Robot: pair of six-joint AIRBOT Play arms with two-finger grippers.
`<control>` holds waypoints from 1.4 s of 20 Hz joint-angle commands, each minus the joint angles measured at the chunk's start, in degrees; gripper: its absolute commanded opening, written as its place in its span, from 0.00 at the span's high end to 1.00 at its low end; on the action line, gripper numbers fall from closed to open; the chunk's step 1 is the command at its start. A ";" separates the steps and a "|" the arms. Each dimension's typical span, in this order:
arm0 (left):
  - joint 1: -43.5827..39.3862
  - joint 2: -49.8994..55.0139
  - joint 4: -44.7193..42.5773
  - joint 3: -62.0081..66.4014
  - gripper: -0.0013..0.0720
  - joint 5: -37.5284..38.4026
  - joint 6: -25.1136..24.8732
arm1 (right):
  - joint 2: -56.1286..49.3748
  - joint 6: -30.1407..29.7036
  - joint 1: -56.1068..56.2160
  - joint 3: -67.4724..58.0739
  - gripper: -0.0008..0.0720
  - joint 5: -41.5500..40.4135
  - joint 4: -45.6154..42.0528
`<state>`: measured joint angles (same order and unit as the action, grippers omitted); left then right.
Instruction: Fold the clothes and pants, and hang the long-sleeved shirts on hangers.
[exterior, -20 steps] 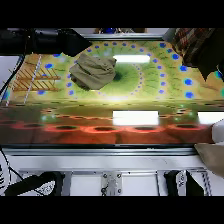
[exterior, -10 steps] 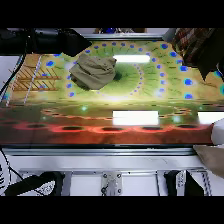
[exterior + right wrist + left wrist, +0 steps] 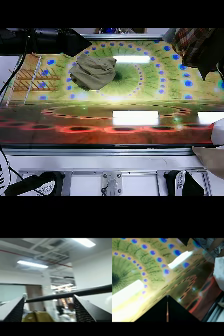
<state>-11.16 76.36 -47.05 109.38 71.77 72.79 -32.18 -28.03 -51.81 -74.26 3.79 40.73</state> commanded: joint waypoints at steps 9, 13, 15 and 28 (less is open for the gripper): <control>-0.92 -0.04 -11.23 -0.02 0.95 5.49 6.73 | -18.38 64.92 41.94 5.68 0.10 61.16 -68.50; -4.13 -1.97 -17.14 -5.25 0.95 4.24 10.45 | -25.20 66.47 61.86 5.70 0.10 59.23 -80.52; -4.94 -5.05 -18.58 -12.74 0.95 1.51 12.48 | -26.97 66.53 67.01 5.70 0.10 56.15 -84.17; -4.92 -14.19 -17.44 -32.61 0.95 -4.31 14.10 | -27.54 67.52 69.18 5.70 0.94 52.15 -84.24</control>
<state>-16.03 62.67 -64.53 77.89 67.83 86.78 -59.68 39.31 17.17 -68.58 56.05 -43.38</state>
